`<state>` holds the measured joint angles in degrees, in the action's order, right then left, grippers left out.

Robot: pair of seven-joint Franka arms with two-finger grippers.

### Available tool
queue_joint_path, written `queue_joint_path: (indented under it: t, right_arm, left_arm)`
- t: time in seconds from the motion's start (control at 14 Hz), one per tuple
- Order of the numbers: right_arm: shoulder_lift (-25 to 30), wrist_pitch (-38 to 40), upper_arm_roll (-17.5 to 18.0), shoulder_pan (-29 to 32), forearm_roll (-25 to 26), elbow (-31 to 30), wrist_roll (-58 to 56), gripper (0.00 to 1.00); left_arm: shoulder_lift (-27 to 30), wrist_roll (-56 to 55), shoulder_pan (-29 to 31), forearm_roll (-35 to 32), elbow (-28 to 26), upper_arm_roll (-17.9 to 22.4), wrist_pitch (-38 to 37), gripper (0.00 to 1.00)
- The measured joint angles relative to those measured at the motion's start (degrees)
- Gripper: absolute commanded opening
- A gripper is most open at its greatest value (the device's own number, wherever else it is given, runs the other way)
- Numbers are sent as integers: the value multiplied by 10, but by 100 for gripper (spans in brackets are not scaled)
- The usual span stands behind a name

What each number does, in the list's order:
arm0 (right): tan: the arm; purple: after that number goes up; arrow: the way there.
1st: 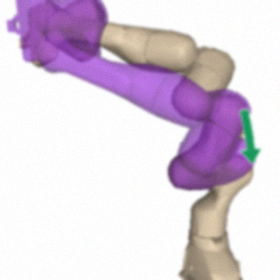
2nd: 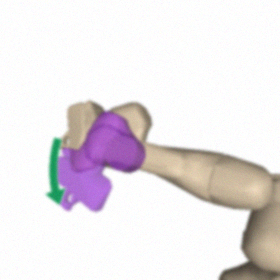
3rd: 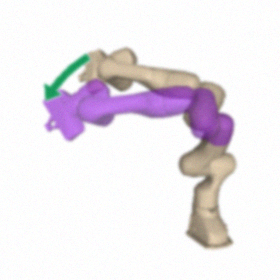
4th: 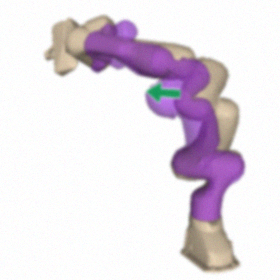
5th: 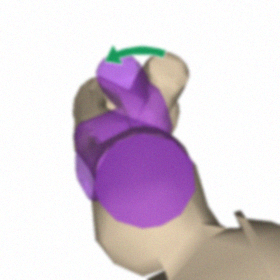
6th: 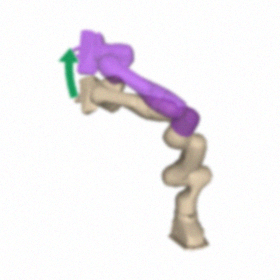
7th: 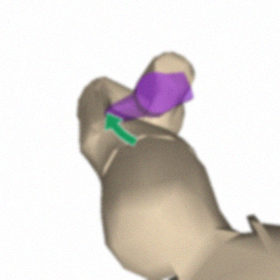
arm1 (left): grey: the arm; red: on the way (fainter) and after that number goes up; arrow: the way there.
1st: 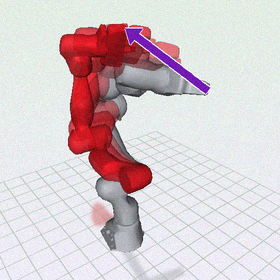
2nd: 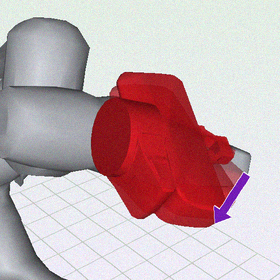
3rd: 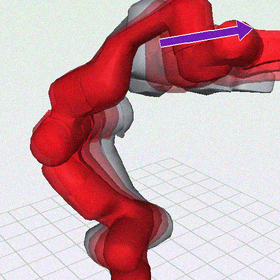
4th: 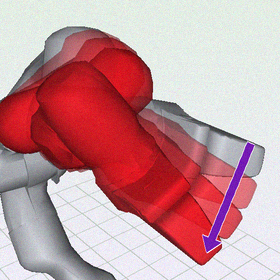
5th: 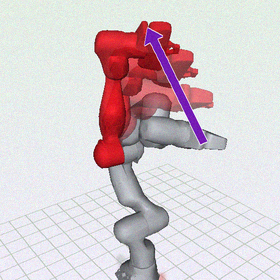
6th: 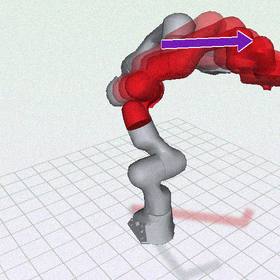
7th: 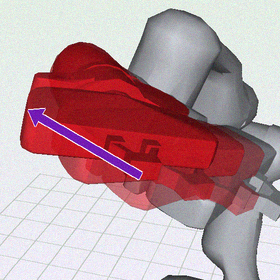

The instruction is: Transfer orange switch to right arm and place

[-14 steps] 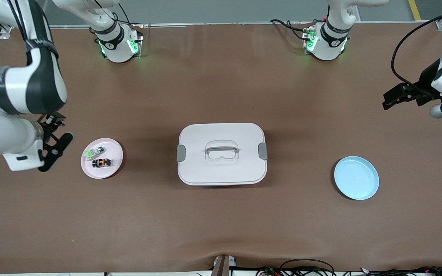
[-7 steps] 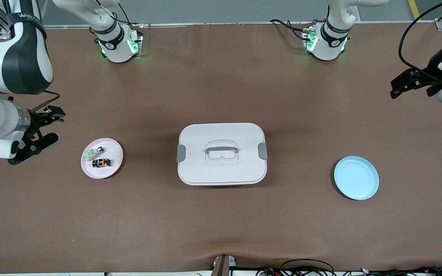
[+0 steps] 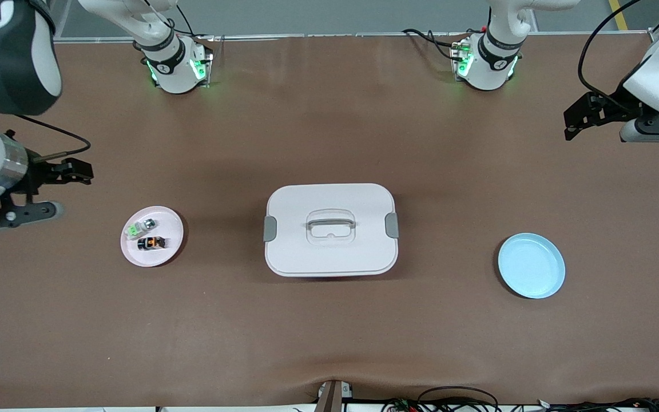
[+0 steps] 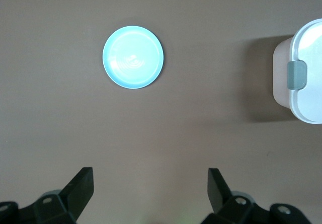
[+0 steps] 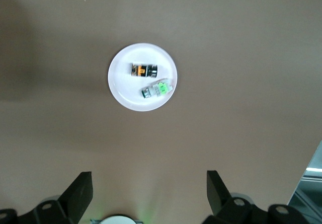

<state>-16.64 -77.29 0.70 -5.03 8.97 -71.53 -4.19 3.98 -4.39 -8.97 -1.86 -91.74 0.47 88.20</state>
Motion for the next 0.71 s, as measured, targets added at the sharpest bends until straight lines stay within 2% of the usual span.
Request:
queue_joint_path:
  t: [0.21, 0.36, 0.57, 0.71]
  right_arm:
    - [5, 4, 0, 0, -4, 40, 111, 100]
    - [14, 4, -1, 6, -42, 49, 134, 100]
    - [26, 10, -2, 50, -132, 49, 124, 100]
    - [30, 10, -3, 79, -144, 49, 46, 100]
  left_arm:
    - [17, 0, 2, 0, -7, 1, -14, 100]
    - [30, 0, 2, 0, -9, 1, -26, 100]
    - [37, 0, 2, 0, -17, 1, -29, 100]
    - [37, 0, 3, 0, -21, 3, -29, 100]
